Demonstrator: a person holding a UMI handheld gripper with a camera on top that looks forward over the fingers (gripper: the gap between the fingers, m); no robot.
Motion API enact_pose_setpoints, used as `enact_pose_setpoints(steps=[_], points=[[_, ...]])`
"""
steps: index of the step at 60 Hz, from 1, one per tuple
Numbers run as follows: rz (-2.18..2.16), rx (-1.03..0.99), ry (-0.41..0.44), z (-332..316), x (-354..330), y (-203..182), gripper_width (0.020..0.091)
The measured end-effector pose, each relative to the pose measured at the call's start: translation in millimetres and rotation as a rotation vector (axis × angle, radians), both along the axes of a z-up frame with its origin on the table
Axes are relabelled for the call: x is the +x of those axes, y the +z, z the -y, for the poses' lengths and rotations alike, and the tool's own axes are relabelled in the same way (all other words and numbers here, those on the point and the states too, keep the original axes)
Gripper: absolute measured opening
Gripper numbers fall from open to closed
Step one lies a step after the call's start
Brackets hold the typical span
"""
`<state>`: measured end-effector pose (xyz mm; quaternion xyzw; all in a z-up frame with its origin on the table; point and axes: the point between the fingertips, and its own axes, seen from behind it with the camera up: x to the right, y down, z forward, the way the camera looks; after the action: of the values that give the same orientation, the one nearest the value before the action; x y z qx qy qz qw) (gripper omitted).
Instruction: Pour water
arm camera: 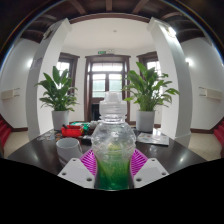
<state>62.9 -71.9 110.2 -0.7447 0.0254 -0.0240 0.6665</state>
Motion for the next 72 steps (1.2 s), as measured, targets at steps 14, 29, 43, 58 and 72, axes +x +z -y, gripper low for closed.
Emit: enact_pose_setpoints(steps=[14,29,43,58,72], points=[[0.053,-0.013,0.001,-2.2,-4.9,1.2,0.0339],[0.675,-0.142,0.046,-31.0,7.8,24.2,0.0338],[1.488,-0.148,0.098,-94.8,7.4,48.0,0.0338],[1.991,-0.095,0.127,-125.3,-17.7,67.6,0.0343],[2.231,-0.021,0.154,-131.1,-40.7,62.2,0.0347]])
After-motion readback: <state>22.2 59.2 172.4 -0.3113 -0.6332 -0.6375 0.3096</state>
